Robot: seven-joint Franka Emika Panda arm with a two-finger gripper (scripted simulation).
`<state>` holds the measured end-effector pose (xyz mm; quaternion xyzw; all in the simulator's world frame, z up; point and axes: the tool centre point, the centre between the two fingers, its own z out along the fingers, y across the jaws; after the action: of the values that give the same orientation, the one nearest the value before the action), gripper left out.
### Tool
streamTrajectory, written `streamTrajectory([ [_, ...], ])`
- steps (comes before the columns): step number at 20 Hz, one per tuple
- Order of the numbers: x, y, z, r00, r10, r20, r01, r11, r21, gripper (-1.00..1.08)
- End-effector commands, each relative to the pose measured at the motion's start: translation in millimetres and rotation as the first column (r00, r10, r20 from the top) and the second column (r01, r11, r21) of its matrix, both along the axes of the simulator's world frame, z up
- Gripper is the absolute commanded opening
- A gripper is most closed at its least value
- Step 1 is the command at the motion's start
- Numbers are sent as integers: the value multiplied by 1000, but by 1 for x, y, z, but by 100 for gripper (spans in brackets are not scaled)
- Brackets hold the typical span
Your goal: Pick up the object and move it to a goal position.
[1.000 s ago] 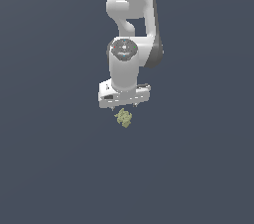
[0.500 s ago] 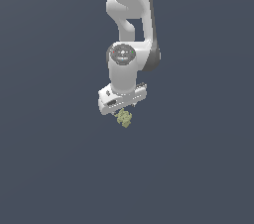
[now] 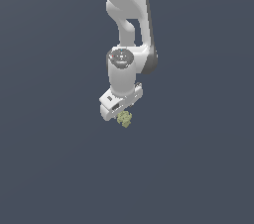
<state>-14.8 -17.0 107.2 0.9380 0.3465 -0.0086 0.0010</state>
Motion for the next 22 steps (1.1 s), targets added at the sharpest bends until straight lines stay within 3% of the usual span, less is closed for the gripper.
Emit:
streamTrajectory([
  [1, 0, 0, -3, 999, 54, 5, -54, 999, 3, 100],
  [10, 0, 0, -10, 987, 159, 14, -159, 987, 7, 100],
  [22, -1, 0, -29, 986, 168, 15, -168, 986, 8, 100],
])
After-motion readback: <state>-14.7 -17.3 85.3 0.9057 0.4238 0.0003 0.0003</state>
